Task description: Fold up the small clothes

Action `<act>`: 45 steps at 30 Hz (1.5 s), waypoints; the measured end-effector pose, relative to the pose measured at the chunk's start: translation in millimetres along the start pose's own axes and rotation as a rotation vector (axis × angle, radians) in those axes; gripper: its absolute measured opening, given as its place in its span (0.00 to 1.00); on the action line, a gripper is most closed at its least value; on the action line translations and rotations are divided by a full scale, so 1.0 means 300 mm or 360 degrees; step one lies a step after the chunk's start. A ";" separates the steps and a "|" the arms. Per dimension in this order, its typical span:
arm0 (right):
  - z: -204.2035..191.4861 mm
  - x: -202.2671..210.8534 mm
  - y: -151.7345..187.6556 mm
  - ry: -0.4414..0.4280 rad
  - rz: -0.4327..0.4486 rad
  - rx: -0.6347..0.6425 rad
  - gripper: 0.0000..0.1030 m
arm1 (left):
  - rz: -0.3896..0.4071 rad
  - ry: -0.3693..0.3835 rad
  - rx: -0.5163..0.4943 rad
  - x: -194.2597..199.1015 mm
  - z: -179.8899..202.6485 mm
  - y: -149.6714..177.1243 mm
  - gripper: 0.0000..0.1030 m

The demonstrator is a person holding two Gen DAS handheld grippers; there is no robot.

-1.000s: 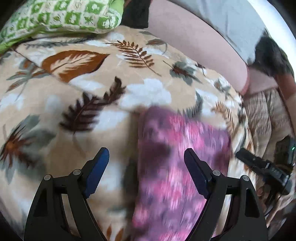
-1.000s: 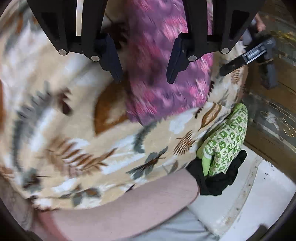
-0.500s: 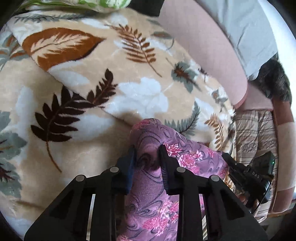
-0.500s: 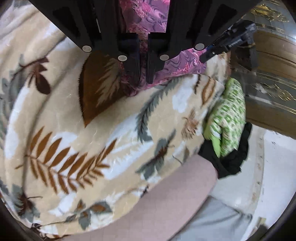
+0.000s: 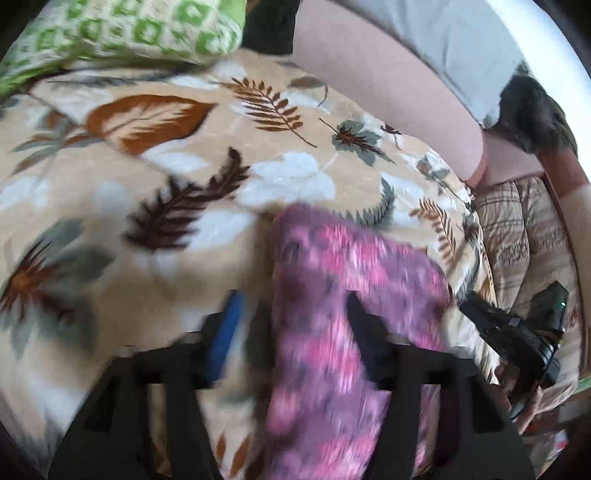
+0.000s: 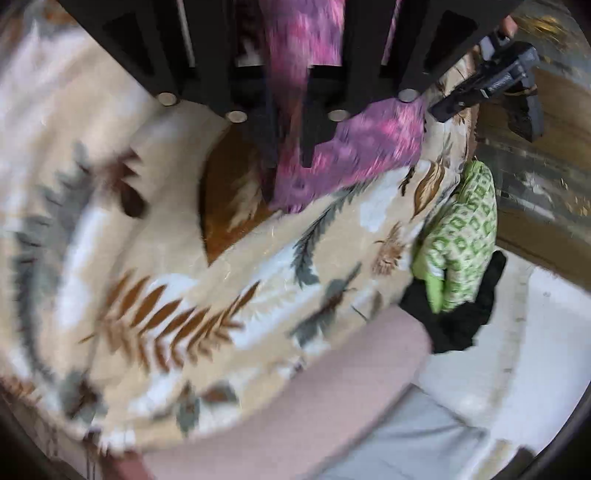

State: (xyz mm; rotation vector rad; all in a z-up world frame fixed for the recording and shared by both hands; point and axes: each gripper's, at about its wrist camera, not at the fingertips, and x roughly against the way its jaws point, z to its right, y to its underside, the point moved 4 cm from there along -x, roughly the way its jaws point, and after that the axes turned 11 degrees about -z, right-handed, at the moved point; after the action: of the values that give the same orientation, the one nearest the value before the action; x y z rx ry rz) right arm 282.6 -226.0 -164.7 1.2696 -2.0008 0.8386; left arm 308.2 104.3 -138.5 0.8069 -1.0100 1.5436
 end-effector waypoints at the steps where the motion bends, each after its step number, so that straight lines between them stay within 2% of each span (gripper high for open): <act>1: 0.006 0.020 0.053 0.0009 0.0011 0.0005 0.82 | 0.0018 -0.0014 -0.0007 0.012 0.000 0.037 0.69; 3: 0.016 0.038 0.162 -0.0024 -0.0013 0.0046 0.84 | 0.0003 -0.0068 -0.0039 0.013 0.001 0.151 0.69; 5: 0.015 0.017 0.261 -0.0088 -0.0122 0.0106 0.80 | -0.0012 -0.0107 -0.0066 -0.004 0.000 0.240 0.69; 7: 0.014 -0.008 0.341 -0.0045 -0.0180 0.0164 0.73 | -0.0048 -0.0135 -0.0059 -0.052 -0.014 0.319 0.69; 8: 0.016 -0.025 0.362 -0.0017 -0.0198 0.0188 0.70 | -0.0096 -0.0116 -0.0048 -0.081 -0.013 0.335 0.69; 10: 0.027 -0.060 0.382 0.0036 -0.0238 0.0209 0.54 | -0.0155 -0.0069 -0.0031 -0.112 -0.006 0.339 0.65; 12: 0.036 -0.084 0.377 0.0085 -0.0250 0.0231 0.47 | -0.0103 -0.0042 -0.0053 -0.100 0.010 0.329 0.60; 13: 0.048 -0.089 0.368 0.0117 -0.0233 0.0220 0.47 | -0.0077 -0.0058 -0.0067 -0.095 0.014 0.326 0.56; 14: 0.057 -0.095 0.370 0.0094 -0.0235 0.0206 0.45 | -0.0066 -0.0091 -0.0067 -0.099 0.012 0.328 0.50; 15: 0.065 -0.105 0.369 0.0059 -0.0248 0.0195 0.36 | -0.0085 -0.0107 -0.0054 -0.111 0.006 0.332 0.43; 16: 0.079 -0.110 0.374 0.0042 -0.0261 0.0184 0.18 | -0.0102 -0.0111 -0.0046 -0.119 0.000 0.334 0.17; 17: 0.088 -0.114 0.377 0.0056 -0.0264 0.0181 0.11 | -0.0132 -0.0092 -0.0041 -0.125 -0.003 0.339 0.10; 18: 0.091 -0.106 0.379 0.0057 -0.0245 0.0207 0.08 | -0.0129 -0.0099 -0.0037 -0.118 -0.005 0.340 0.10; 20: 0.100 -0.100 0.384 0.0125 -0.0232 0.0235 0.08 | -0.0130 -0.0131 -0.0058 -0.117 -0.008 0.341 0.10; 23: 0.108 -0.111 0.393 0.0098 -0.0260 0.0225 0.08 | -0.0153 -0.0149 -0.0038 -0.143 -0.018 0.345 0.13; 25: 0.085 -0.088 0.397 0.0142 -0.0230 0.0260 0.08 | -0.0109 -0.0199 -0.0076 -0.114 0.002 0.356 0.15; 27: 0.074 -0.046 0.417 0.0188 -0.0183 0.0257 0.08 | -0.0044 -0.0300 -0.0116 -0.077 0.022 0.381 0.19; 29: 0.068 -0.020 0.448 0.0177 -0.0162 0.0240 0.08 | -0.0038 -0.0390 -0.0109 -0.056 0.022 0.416 0.33; 30: 0.069 -0.005 0.471 0.0167 -0.0160 0.0229 0.09 | -0.0025 -0.0424 -0.0098 -0.044 0.024 0.438 0.37; 32: 0.074 0.022 0.528 0.0172 -0.0153 0.0228 0.18 | 0.0022 -0.0477 -0.0101 -0.027 0.048 0.462 0.50; 34: 0.070 0.042 0.593 0.0211 -0.0152 0.0244 0.55 | 0.0060 -0.0511 -0.0134 -0.015 0.079 0.479 0.51; 36: 0.056 0.061 0.651 0.0225 -0.0162 0.0314 0.58 | 0.0117 -0.0560 -0.0184 0.003 0.122 0.503 0.51; 39: 0.072 0.086 0.701 0.0238 -0.0177 0.0248 0.58 | 0.0145 -0.0581 -0.0205 0.019 0.171 0.528 0.51; 43: 0.061 0.125 0.724 0.0291 -0.0166 0.0276 0.58 | 0.0185 -0.0633 -0.0214 0.028 0.225 0.554 0.51; 45: 0.053 0.155 0.724 0.0285 -0.0140 0.0253 0.58 | 0.0213 -0.0717 -0.0283 0.046 0.264 0.571 0.51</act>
State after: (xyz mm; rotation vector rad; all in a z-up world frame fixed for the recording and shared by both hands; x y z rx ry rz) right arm 63.4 -189.9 -178.4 1.3103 -1.7540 1.0472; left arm 136.5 26.0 -125.5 1.0004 -1.5338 1.3855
